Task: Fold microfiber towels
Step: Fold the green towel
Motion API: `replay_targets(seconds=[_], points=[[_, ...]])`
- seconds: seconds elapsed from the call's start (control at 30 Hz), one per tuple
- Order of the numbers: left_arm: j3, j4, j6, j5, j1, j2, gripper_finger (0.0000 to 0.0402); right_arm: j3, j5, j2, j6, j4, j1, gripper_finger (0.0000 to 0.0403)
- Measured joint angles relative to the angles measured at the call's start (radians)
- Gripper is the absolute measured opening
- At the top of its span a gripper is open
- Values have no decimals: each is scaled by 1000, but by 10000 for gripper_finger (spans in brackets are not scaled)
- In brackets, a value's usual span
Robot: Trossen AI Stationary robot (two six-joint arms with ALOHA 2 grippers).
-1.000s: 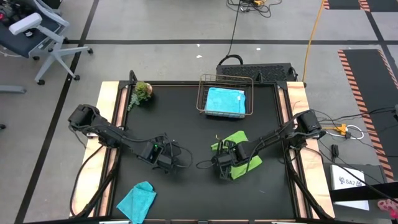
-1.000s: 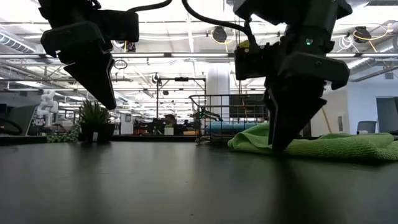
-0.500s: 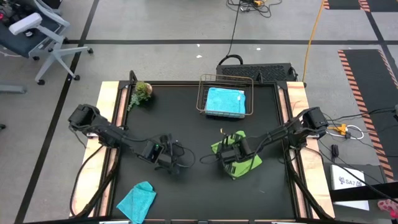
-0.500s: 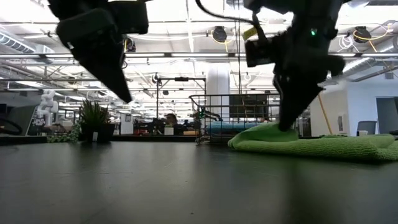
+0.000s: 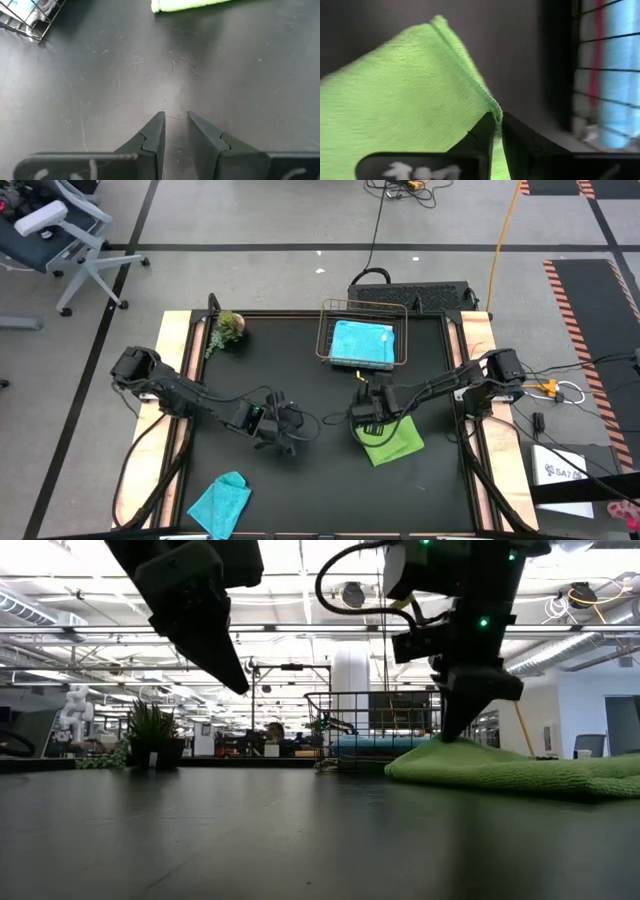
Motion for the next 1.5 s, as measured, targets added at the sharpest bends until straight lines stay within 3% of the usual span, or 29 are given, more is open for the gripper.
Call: replay_targets(seconds=[0.17, 0.53, 0.77, 0.83, 1.03, 1.13, 1.33, 1.5], points=[[0, 1, 22, 3, 0, 0, 81, 0, 90, -20, -51, -39, -29, 56], [1, 165, 173, 39, 60, 27, 81, 8, 91, -213, 133, -275, -44, 83], [19, 605, 324, 163, 136, 161, 81, 8, -13, -334, 363, -292, -23, 65], [56, 651, 338, 183, 155, 227, 74, 8, -13, -361, 400, -288, -14, 51], [262, 640, 418, 311, 191, 433, 8, 8, 1, -425, 439, -233, 10, 4], [339, 606, 419, 315, 190, 497, 9, 8, 51, -454, 433, -181, 25, 7], [379, 573, 397, 298, 204, 562, 5, 8, 159, -522, 401, -69, 46, 2], [379, 566, 358, 280, 219, 605, 3, 8, 179, -570, 348, 13, 50, 1]])
